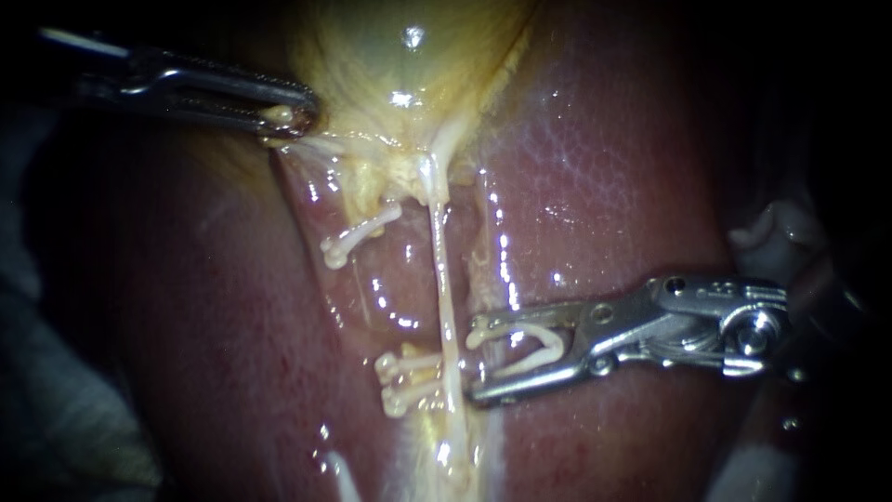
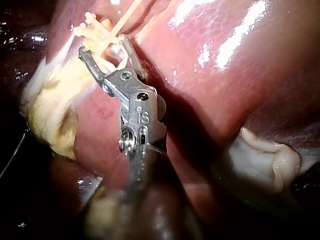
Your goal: Clipping first clip right tube
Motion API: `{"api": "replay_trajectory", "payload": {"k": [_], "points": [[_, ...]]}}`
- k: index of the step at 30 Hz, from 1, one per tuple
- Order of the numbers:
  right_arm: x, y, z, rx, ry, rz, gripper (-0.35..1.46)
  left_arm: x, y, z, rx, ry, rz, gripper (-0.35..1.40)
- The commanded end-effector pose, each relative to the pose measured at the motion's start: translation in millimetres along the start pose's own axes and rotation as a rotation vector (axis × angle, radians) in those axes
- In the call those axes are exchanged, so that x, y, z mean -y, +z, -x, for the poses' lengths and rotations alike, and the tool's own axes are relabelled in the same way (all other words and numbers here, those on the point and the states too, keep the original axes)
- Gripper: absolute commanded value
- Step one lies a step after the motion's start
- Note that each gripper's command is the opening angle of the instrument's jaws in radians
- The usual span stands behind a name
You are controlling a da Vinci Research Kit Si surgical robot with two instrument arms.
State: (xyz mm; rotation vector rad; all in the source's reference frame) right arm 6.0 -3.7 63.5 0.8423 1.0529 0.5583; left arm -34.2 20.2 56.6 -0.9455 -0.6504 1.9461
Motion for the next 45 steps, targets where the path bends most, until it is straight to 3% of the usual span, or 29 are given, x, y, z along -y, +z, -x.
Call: {"api": "replay_trajectory", "payload": {"k": [1, 9, 13, 20, 30, 41, 45], "points": [[-0.2, 0.1, 0.2, 0.002, 0.009, 0.001, 0.5, 0.0, 0.0, 0.0, 0.0, 0.0, 0.0, -0.35], [-1.9, 1.4, 1.6, 0.002, 0.033, 0.01, 0.5, 0.0, 0.0, 0.0, 0.0, 0.0, 0.0, -0.35], [-2.0, 2.4, 1.6, -0.002, 0.032, 0.013, 0.5, 0.0, 0.1, 0.0, 0.0, 0.0, 0.0, -0.35], [-1.6, 4.2, 1.0, -0.055, 0.063, -0.022, 0.5, 0.0, 0.1, 0.0, 0.0, 0.0, 0.0, -0.35], [-0.3, 5.9, 0.0, -0.136, 0.096, -0.072, 0.5, 0.0, 0.1, 0.0, 0.0, 0.0, 0.0, -0.35], [3.5, 5.4, -1.8, -0.152, 0.113, -0.21, 0.46, 0.0, 0.0, 0.0, 0.0, 0.001, 0.001, -0.35], [4.3, 5.2, -2.6, -0.146, 0.116, -0.245, 0.44, 0.0, 0.0, 0.0, 0.0, 0.0, 0.0, -0.35]]}}
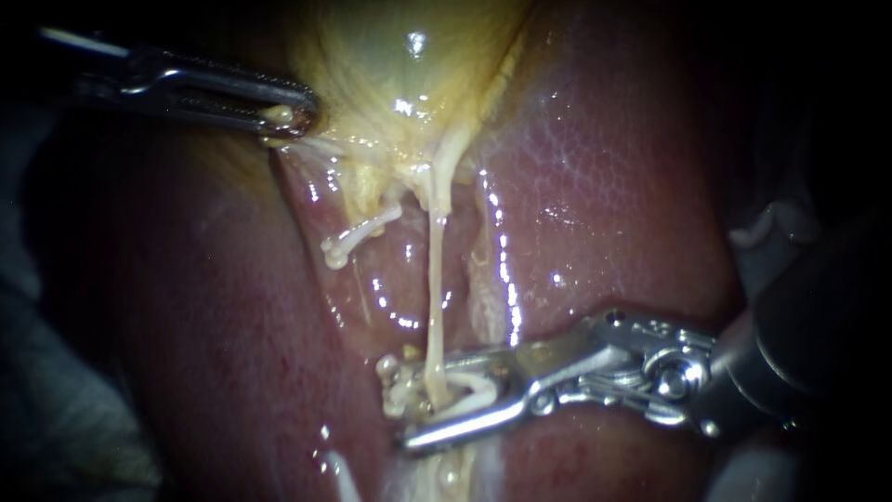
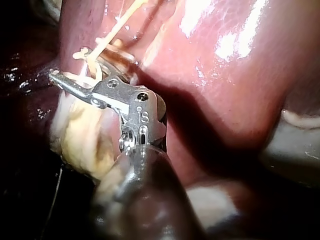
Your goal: Clipping first clip right tube
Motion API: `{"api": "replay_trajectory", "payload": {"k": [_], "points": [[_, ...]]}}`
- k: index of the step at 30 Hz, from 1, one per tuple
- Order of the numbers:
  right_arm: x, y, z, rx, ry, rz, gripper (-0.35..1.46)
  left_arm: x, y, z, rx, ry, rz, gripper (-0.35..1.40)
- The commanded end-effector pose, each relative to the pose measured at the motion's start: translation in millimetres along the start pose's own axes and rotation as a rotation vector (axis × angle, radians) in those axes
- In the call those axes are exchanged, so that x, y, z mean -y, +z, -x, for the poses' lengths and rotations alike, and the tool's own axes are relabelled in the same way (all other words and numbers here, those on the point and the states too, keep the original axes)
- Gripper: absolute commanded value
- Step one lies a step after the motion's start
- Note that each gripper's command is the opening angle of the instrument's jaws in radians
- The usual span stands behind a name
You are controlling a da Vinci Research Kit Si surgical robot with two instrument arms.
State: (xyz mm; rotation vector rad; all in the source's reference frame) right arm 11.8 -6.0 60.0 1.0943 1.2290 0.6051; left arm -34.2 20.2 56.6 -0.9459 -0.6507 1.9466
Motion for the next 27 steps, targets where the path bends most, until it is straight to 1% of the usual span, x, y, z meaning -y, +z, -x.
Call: {"api": "replay_trajectory", "payload": {"k": [1, 4, 8, 11, 17, 20, 23, 27], "points": [[0.1, 0.0, -0.2, 0.005, 0.0, -0.006, 0.44, 0.0, 0.0, 0.0, 0.0, 0.0, 0.0, -0.35], [0.1, -0.3, -0.7, 0.003, 0.002, -0.006, 0.37, 0.0, 0.0, 0.0, 0.0, 0.0, 0.0, -0.35], [0.0, -0.7, -1.1, -0.002, 0.005, -0.001, 0.2, 0.0, 0.0, 0.0, 0.0, 0.0, 0.0, -0.35], [0.0, -1.1, -1.1, -0.005, 0.005, 0.003, 0.04, 0.0, 0.0, 0.0, 0.0, 0.0, 0.0, -0.35], [0.1, -1.3, -1.0, -0.006, 0.005, 0.003, -0.18, 0.0, 0.0, 0.0, 0.0, 0.0, 0.0, -0.35], [0.1, -1.4, -0.9, -0.011, 0.022, 0.011, -0.35, 0.0, 0.0, 0.0, 0.0, 0.0, 0.0, -0.35], [-0.1, -1.5, -0.7, -0.012, 0.051, 0.014, -0.35, 0.0, 0.0, 0.0, 0.0, 0.0, 0.0, -0.35], [-0.6, -1.9, -0.7, -0.015, 0.05, 0.013, -0.35, 0.0, 0.0, 0.0, 0.0, 0.0, 0.0, -0.35]]}}
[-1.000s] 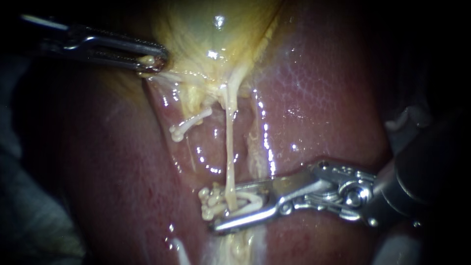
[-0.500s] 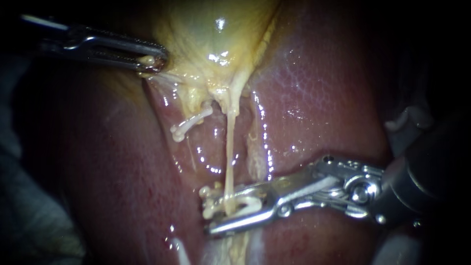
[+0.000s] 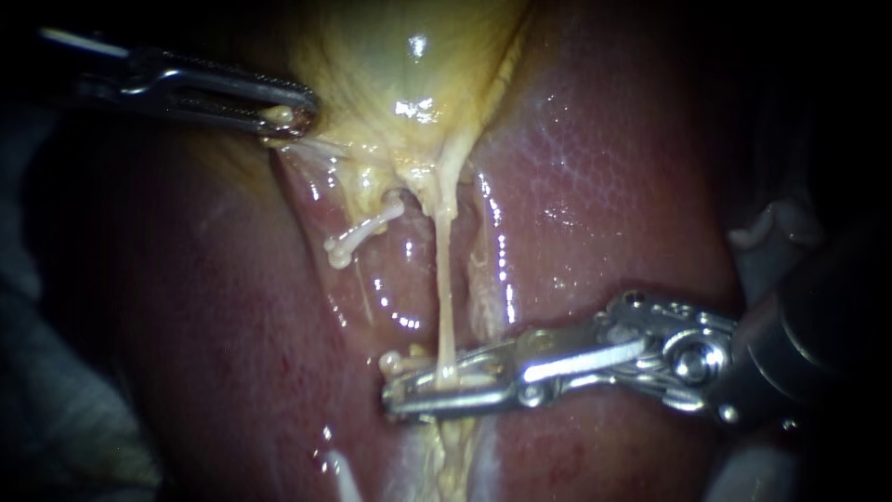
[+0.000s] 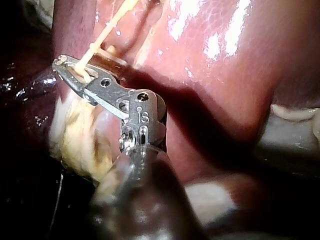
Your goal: Clipping first clip right tube
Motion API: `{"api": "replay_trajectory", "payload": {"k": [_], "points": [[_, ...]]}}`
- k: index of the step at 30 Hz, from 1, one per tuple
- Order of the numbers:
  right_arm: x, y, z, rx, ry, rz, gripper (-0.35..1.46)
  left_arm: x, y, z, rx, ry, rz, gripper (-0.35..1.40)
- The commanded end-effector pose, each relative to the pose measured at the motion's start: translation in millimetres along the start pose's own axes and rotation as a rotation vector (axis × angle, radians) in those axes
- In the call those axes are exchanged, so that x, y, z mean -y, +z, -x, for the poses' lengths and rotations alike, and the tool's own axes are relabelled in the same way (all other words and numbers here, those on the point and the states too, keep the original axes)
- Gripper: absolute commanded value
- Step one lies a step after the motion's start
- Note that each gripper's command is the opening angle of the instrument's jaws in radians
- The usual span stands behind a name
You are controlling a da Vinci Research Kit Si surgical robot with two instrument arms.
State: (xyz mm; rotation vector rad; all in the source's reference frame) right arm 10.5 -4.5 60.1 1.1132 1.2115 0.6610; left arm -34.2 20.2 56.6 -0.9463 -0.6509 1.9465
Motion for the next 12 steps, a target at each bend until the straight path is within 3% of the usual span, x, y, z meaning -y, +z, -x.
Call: {"api": "replay_trajectory", "payload": {"k": [1, 11, 12], "points": [[-0.2, -0.2, 0.2, 0.003, -0.001, 0.001, -0.35, 0.0, 0.0, 0.0, 0.0, 0.0, 0.0, -0.35], [-0.9, 0.0, 1.1, 0.008, -0.001, 0.004, -0.35, 0.0, 0.0, 0.0, 0.0, 0.0, 0.0, -0.35], [-1.1, 0.0, 1.3, 0.011, -0.003, 0.007, -0.26, 0.0, 0.0, 0.0, 0.0, 0.0, 0.0, -0.35]]}}
